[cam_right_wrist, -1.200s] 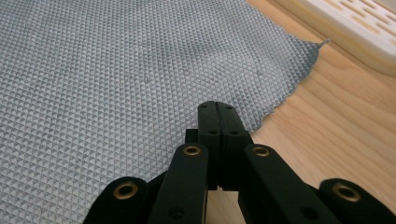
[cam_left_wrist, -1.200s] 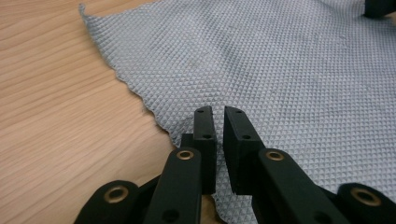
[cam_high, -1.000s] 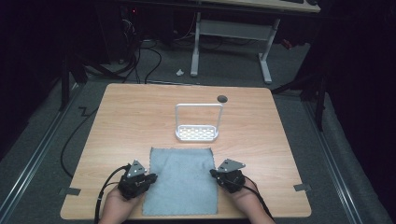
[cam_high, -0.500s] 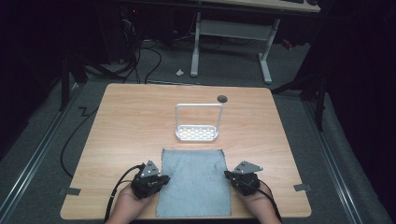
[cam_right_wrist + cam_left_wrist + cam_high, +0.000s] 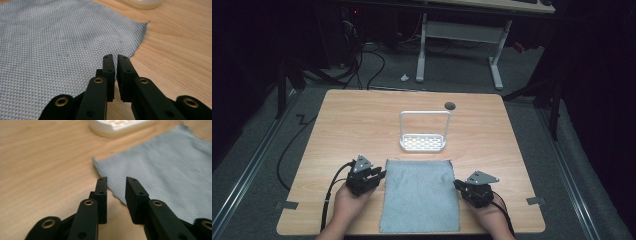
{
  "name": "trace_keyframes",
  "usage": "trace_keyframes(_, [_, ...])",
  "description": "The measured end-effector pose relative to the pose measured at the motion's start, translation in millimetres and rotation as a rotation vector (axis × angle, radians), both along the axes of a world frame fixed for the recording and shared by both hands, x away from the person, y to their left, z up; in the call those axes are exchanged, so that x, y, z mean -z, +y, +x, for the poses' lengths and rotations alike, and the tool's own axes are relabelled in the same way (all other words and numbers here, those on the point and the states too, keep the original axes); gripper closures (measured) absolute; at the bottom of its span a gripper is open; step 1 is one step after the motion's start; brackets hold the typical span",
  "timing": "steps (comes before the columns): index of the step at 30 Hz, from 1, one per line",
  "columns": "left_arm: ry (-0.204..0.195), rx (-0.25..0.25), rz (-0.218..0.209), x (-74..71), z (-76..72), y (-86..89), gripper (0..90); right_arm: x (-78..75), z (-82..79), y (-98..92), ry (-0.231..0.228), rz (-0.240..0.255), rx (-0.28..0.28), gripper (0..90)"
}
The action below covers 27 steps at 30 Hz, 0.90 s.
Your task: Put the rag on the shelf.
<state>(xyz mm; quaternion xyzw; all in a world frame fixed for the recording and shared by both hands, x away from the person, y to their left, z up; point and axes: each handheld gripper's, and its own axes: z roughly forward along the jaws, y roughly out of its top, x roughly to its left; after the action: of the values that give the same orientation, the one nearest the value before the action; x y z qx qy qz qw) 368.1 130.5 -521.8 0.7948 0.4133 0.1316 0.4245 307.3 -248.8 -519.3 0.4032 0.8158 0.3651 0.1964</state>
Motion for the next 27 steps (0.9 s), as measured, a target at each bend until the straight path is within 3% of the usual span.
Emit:
trace_keyframes(1, [0.013,-0.003,-0.019,0.1,5.0,-1.6,69.8,0.0,0.0,0.0,0.000,0.000,0.000,85.8])
trace_keyframes(4, [-0.009,-0.030,0.017,0.0,14.6,-12.1,68.3,-0.3,0.9,-2.5,0.002,0.010,0.003,85.5])
trace_keyframes(9, [0.024,-0.088,0.028,4.9,30.5,-17.3,66.9,-0.6,1.3,-3.0,0.004,0.015,0.002,84.8])
trace_keyframes(11, [0.044,-0.098,0.004,7.5,35.7,-17.4,66.5,-0.3,1.2,-2.5,0.003,0.013,0.003,84.4])
trace_keyframes(14, [0.062,-0.093,-0.003,11.3,37.3,-19.6,67.4,0.3,1.5,-1.5,0.003,0.012,-0.004,83.4])
trace_keyframes(16, [0.051,-0.093,0.004,11.7,36.8,-21.2,68.3,0.7,1.6,-1.1,0.001,0.011,0.000,82.1])
trace_keyframes(18, [0.052,-0.081,-0.002,12.5,36.6,-21.0,74.1,1.7,2.0,-1.0,0.003,0.016,0.004,79.9])
trace_keyframes(22, [0.019,-0.061,0.043,12.6,33.1,-26.2,81.2,2.6,4.0,-0.3,0.000,0.029,0.027,76.7])
trace_keyframes(23, [0.012,-0.049,0.056,12.6,32.0,-27.6,86.6,2.0,8.0,0.7,0.001,0.058,0.047,73.7])
trace_keyframes(25, [0.015,-0.048,0.054,12.6,32.0,-27.1,88.2,1.2,11.8,1.9,-0.002,0.059,0.054,72.7])
trace_keyframes(27, [0.017,-0.048,0.051,12.7,32.1,-27.1,88.5,-3.6,27.0,4.3,0.007,0.087,0.087,71.2])
